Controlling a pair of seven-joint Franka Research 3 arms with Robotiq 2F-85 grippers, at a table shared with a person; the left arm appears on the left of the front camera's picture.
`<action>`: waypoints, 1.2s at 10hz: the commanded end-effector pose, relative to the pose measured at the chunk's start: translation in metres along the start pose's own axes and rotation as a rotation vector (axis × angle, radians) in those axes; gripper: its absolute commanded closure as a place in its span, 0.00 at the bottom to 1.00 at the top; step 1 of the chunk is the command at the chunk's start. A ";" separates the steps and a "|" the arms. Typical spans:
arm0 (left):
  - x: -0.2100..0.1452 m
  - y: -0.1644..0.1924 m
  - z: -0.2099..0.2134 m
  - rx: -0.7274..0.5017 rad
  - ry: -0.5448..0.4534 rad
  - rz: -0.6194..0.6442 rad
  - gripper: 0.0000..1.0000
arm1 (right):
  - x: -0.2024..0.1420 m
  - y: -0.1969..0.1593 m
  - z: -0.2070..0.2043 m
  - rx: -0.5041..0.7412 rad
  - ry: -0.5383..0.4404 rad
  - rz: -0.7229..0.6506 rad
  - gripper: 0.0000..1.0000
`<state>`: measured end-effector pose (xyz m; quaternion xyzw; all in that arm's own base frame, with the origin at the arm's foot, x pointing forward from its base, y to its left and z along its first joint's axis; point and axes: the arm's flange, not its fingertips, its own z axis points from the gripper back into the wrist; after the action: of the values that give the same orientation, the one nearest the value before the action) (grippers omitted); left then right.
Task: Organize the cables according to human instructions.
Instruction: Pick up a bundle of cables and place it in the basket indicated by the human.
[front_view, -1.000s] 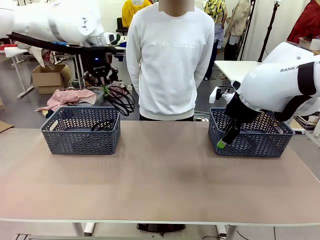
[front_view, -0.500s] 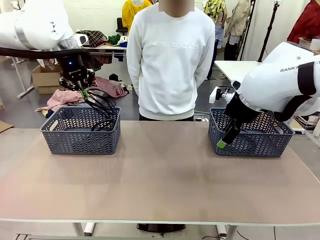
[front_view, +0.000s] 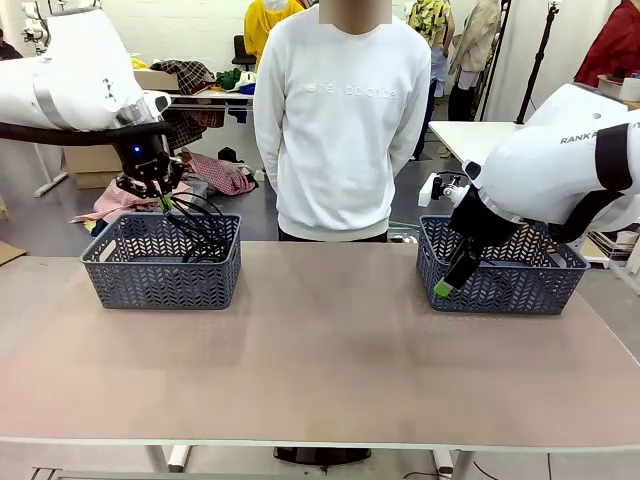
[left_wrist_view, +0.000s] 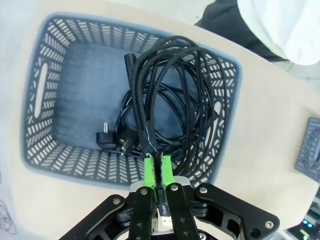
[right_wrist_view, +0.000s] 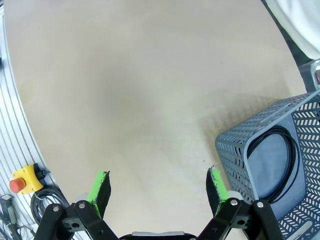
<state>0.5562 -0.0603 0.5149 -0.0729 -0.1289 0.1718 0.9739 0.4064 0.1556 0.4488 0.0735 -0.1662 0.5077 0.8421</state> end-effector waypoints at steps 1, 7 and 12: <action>0.011 0.008 -0.009 0.034 -0.002 -0.030 1.00 | 0.001 0.000 0.000 -0.001 0.000 -0.003 0.00; 0.027 0.013 -0.026 0.056 0.013 -0.037 0.72 | 0.001 0.000 0.000 -0.001 0.000 -0.003 0.00; 0.029 0.011 -0.027 0.083 0.042 -0.041 0.00 | 0.001 0.000 0.000 -0.001 0.000 -0.003 0.00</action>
<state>0.5810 -0.0433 0.4932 -0.0416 -0.1089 0.1509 0.9816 0.4064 0.1556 0.4488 0.0735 -0.1662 0.5077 0.8421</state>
